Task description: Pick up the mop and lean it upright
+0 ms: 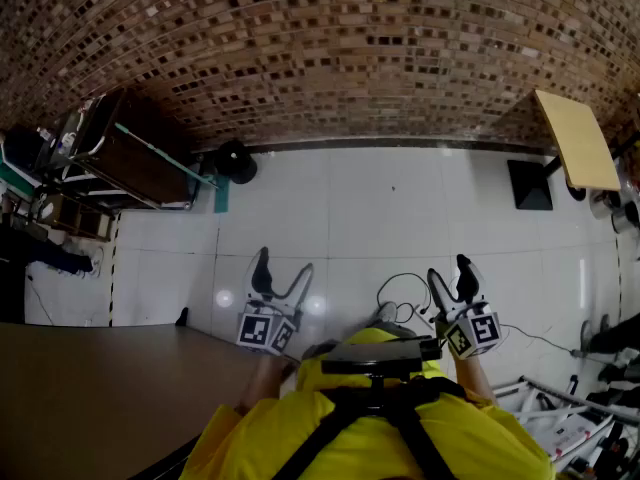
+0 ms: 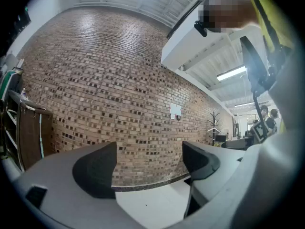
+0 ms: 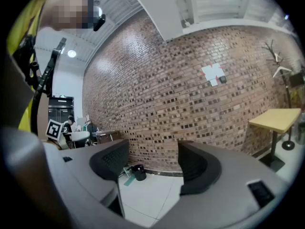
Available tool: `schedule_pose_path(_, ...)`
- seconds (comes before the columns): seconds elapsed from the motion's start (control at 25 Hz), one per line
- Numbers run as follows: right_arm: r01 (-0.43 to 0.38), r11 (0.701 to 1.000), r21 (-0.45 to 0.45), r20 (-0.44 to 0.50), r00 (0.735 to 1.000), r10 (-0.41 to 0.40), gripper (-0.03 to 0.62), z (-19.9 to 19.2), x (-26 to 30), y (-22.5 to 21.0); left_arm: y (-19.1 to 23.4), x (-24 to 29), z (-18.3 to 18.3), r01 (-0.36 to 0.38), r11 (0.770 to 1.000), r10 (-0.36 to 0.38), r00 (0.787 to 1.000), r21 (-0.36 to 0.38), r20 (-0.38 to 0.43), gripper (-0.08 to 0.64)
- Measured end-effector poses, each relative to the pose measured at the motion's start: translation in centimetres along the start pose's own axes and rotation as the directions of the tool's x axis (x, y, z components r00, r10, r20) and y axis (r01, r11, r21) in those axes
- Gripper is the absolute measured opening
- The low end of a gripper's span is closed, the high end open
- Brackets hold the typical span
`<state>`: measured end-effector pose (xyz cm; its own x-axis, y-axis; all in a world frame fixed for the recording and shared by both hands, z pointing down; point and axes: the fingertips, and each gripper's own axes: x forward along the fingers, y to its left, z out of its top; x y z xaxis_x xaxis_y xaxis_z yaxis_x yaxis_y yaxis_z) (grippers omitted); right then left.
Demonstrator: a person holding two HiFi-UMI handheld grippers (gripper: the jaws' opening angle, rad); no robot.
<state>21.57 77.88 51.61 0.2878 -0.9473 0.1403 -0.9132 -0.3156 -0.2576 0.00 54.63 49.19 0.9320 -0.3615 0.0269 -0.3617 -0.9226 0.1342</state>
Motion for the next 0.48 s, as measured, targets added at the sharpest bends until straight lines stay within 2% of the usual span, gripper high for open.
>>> schedule_pose_path(0.04,-0.017,1.0,0.001,-0.02,1.0,0.017,0.33,0.1,1.1,-1.0,-0.2,1.4,0.2,0.001,1.0,-0.001,1.0,-0.002,0.005,0.395)
schedule_pose_path(0.08,-0.031,1.0,0.0,-0.04,0.999,0.031,0.308,0.1,2.3,-2.0,-0.3,2.7,0.3,-0.002,1.0,0.002,1.0,-0.006,0.011,0.261)
schedule_pose_path(0.12,-0.04,0.999,-0.005,-0.057,0.998,0.039,0.197,0.3,3.6,-3.1,-0.2,4.0,0.4,-0.012,1.0,0.012,1.0,-0.015,0.016,0.041)
schedule_pose_path(0.16,-0.04,0.999,-0.012,-0.068,0.997,0.04,0.111,0.7,5.2,-4.3,0.1,5.3,0.5,-0.03,0.999,0.03,0.999,-0.027,0.019,0.0)
schedule_pose_path(0.28,-0.007,1.0,-0.019,-0.06,0.998,0.006,0.094,2.0,10.8,-6.9,2.8,8.7,0.8,-0.082,0.996,0.083,0.996,-0.03,0.024,0.003)
schedule_pose_path(0.32,-0.001,1.0,-0.014,-0.049,0.999,0.001,0.029,2.4,12.9,-7.3,4.2,9.7,0.7,-0.096,0.995,0.096,0.995,-0.027,0.024,0.036)
schedule_pose_path(0.36,-0.004,1.0,-0.008,-0.038,0.999,0.004,0.003,2.9,15.1,-7.4,5.8,10.7,0.4,-0.108,0.994,0.108,0.994,-0.035,0.021,0.107)
schedule_pose_path(0.4,-0.011,1.0,-0.009,-0.028,1.0,0.011,0.003,3.3,17.5,-7.4,7.6,12.0,0.0,-0.119,0.992,0.12,0.993,-0.051,0.018,0.19)
schedule_pose_path(0.44,-0.017,0.999,-0.027,-0.018,1.0,0.016,0.003,3.7,20.0,-7.4,9.4,13.4,-0.3,-0.128,0.99,0.129,0.991,-0.067,0.017,0.246)
schedule_pose_path(0.48,-0.021,0.998,-0.058,-0.01,1.0,0.02,0.003,4.1,22.5,-7.4,11.1,15.1,-0.5,-0.13,0.989,0.132,0.991,-0.075,0.017,0.27)
